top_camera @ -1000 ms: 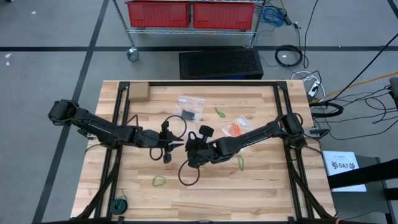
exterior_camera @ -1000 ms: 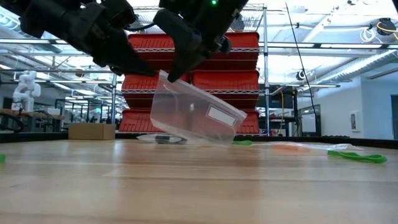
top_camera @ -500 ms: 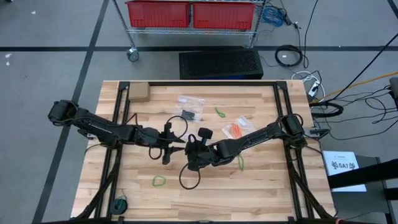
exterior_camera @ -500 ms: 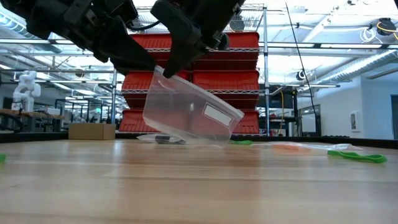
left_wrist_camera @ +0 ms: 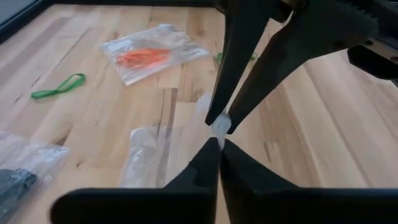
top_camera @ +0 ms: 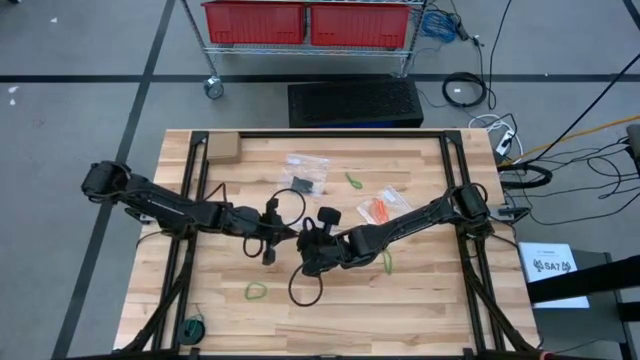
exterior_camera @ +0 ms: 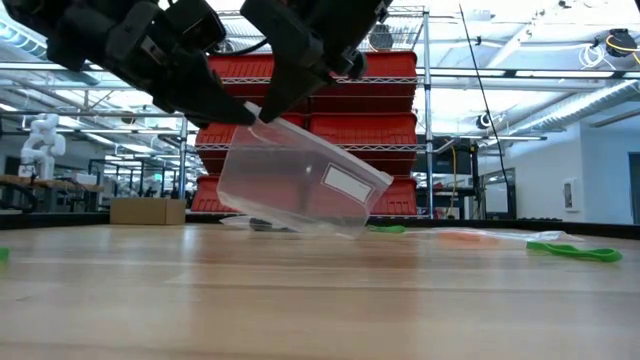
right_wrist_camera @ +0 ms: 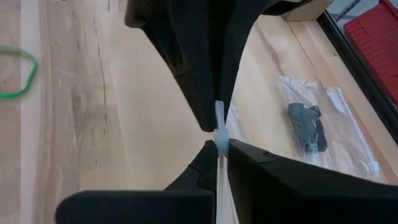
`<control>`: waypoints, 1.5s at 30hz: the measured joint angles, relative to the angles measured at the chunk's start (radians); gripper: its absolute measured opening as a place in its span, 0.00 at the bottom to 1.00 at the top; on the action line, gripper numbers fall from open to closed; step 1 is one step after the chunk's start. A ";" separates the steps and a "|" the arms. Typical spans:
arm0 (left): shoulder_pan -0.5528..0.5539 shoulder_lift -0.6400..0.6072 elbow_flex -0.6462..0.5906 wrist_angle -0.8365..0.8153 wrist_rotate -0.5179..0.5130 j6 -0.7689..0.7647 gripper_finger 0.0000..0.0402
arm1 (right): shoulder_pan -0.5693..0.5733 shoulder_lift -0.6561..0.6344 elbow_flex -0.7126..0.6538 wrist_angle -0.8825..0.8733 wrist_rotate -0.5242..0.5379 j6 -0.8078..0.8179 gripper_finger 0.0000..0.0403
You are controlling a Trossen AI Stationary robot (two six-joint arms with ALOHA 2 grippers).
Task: Sort rubber bands
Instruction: Open the transparent zip bag
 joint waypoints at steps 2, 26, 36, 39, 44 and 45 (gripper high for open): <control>0.000 0.001 0.000 0.003 -0.005 0.000 0.02 | 0.000 0.000 0.000 -0.002 0.000 0.000 0.01; 0.000 -0.044 0.000 0.016 -0.037 0.006 0.00 | 0.034 -0.006 0.001 -0.183 0.005 0.109 0.01; 0.000 -0.087 0.000 0.013 -0.037 0.024 0.00 | 0.068 -0.006 0.001 -0.287 0.001 0.195 0.01; 0.000 -0.090 0.000 0.013 -0.037 0.026 0.00 | 0.077 -0.006 0.001 -0.316 0.000 0.222 0.01; 0.000 -0.095 0.000 0.013 -0.040 0.029 0.00 | 0.088 -0.006 0.001 -0.356 -0.024 0.259 0.01; 0.000 -0.095 0.000 0.012 -0.040 0.029 0.00 | 0.090 -0.005 0.001 -0.364 -0.024 0.265 0.01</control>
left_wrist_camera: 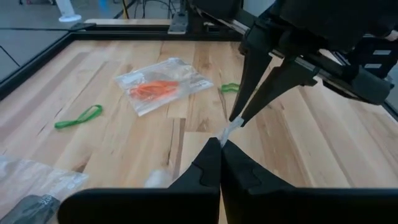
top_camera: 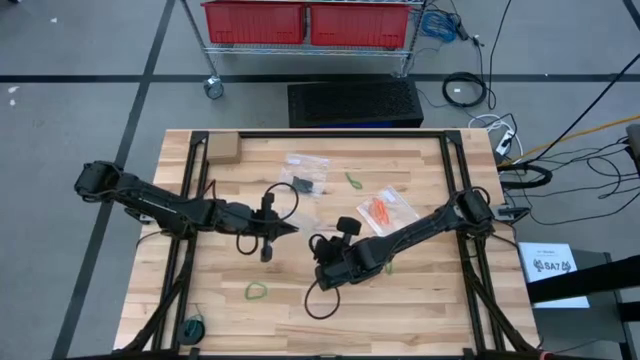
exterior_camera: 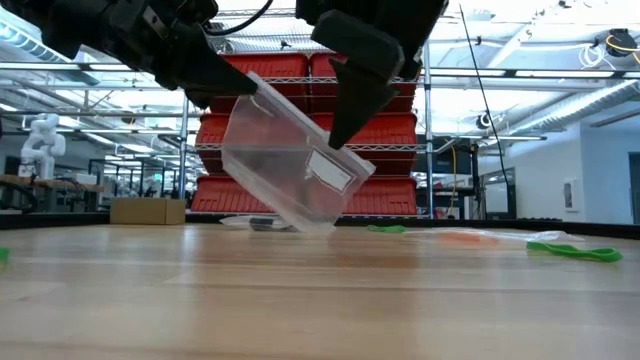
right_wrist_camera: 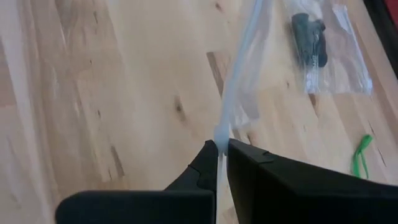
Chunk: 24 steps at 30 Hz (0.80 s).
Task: Sort rubber bands
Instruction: Open the transparent zip bag
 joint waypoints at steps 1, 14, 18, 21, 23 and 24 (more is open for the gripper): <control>0.000 -0.002 0.000 0.000 0.000 0.000 0.00 | 0.002 0.000 0.000 -0.005 -0.002 0.005 0.01; 0.000 -0.063 0.000 -0.039 -0.005 0.002 0.00 | 0.034 0.000 0.000 -0.065 -0.046 0.062 0.01; 0.000 -0.066 0.000 -0.047 -0.015 0.000 0.00 | 0.042 -0.005 0.000 -0.072 -0.048 0.064 0.01; 0.000 -0.066 0.000 -0.051 -0.016 0.000 0.00 | 0.052 -0.025 0.000 -0.077 -0.069 0.064 0.01; 0.000 -0.066 0.000 -0.051 -0.016 0.000 0.00 | 0.065 -0.045 0.000 -0.083 -0.072 0.064 0.01; -0.001 -0.066 0.000 -0.051 -0.016 0.000 0.00 | 0.073 -0.057 0.000 -0.088 -0.072 0.069 0.01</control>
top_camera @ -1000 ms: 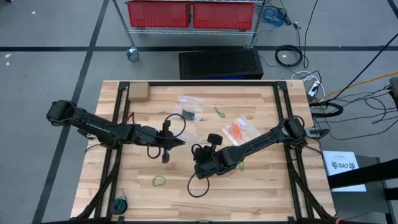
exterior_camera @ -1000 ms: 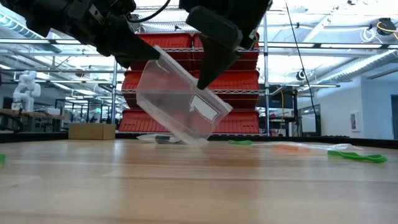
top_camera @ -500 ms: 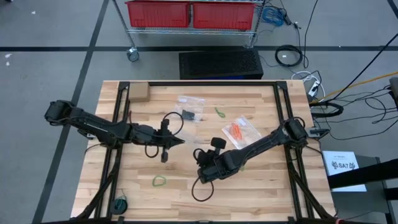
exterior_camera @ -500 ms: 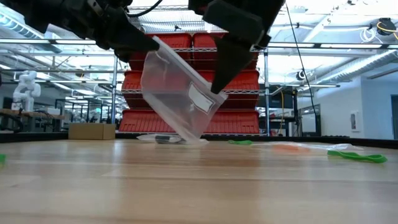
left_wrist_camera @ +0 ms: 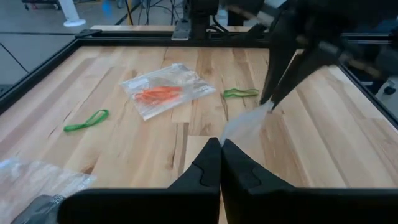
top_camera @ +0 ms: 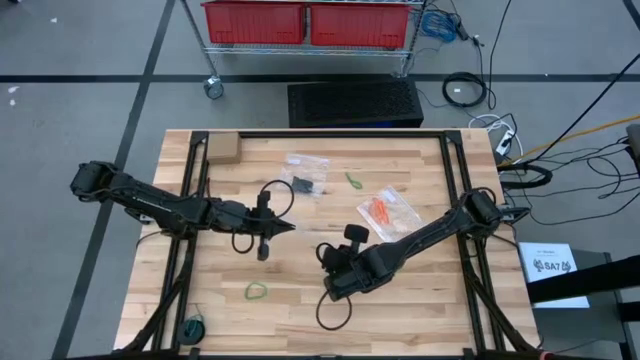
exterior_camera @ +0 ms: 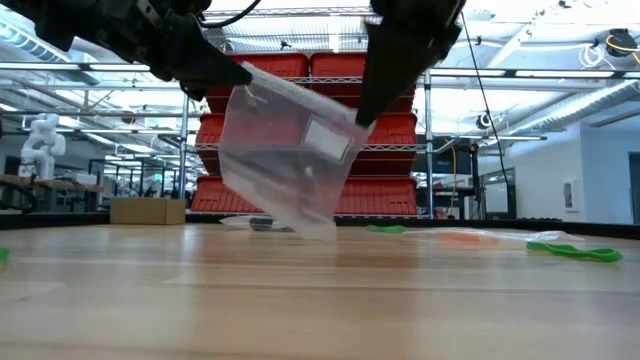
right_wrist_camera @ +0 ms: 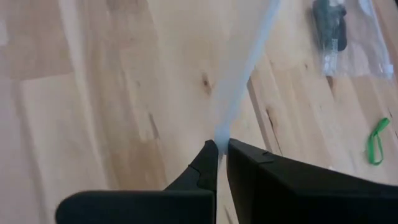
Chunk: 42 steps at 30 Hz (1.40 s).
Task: Sort rubber bands
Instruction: Open the transparent zip bag
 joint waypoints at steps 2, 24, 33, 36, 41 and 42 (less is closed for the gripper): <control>0.000 0.000 0.000 0.002 0.000 0.000 0.00 | 0.014 -0.025 0.000 -0.019 0.000 0.023 0.01; 0.001 -0.002 0.001 -0.002 -0.025 -0.006 0.00 | 0.039 -0.076 -0.002 -0.093 0.060 0.051 0.19; 0.001 -0.002 0.001 -0.001 -0.026 -0.006 0.00 | -0.041 -0.076 -0.002 0.036 0.307 -0.135 0.01; 0.001 -0.002 0.001 -0.002 -0.025 -0.005 0.00 | -0.072 -0.076 -0.003 0.143 0.275 -0.238 0.00; 0.001 -0.001 0.001 -0.013 -0.025 -0.006 0.00 | -0.111 -0.076 -0.029 0.305 0.155 -0.379 0.00; 0.001 -0.001 0.001 -0.016 -0.025 -0.006 0.00 | -0.116 -0.076 -0.035 0.318 0.153 -0.383 0.00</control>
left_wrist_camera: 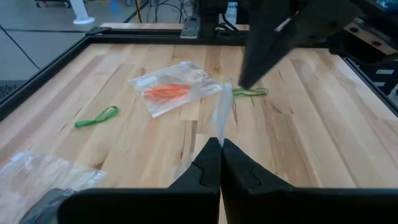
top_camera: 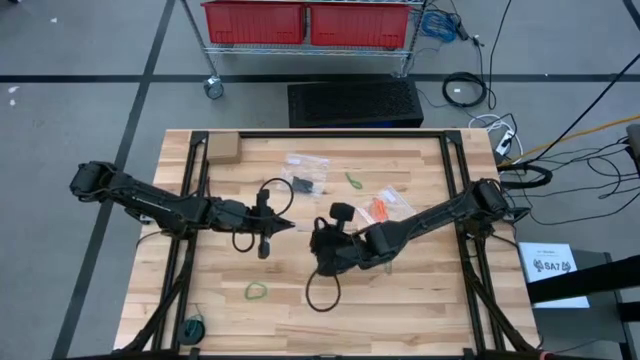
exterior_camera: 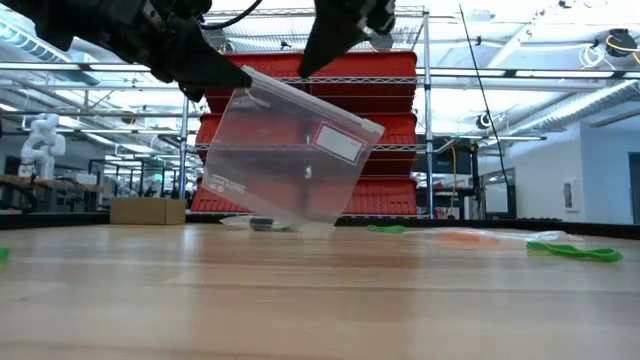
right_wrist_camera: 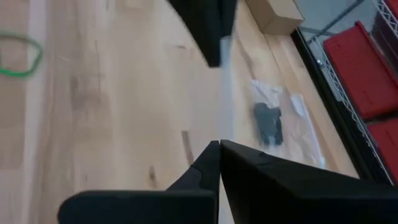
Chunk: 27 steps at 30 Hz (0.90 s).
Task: Sort rubber bands
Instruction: Open the transparent zip bag
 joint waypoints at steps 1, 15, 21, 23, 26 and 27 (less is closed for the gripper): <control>0.000 0.000 0.000 -0.003 0.000 0.000 0.00 | -0.006 0.000 -0.006 0.000 0.004 0.000 0.00; 0.000 0.000 0.000 -0.008 0.000 0.000 0.00 | -0.035 0.000 -0.060 0.066 -0.056 0.006 0.00; 0.000 0.001 0.000 -0.003 0.000 -0.002 0.00 | -0.073 0.032 -0.060 0.110 -0.089 0.026 0.00; 0.000 0.001 -0.001 -0.004 0.000 -0.002 0.00 | -0.083 0.042 -0.060 0.117 -0.109 0.022 0.00; 0.000 0.001 -0.001 -0.003 0.000 -0.002 0.00 | -0.091 0.055 -0.060 0.153 -0.149 0.021 0.00; 0.000 0.001 -0.001 -0.002 0.000 -0.002 0.00 | -0.092 0.063 -0.059 0.175 -0.186 0.020 0.00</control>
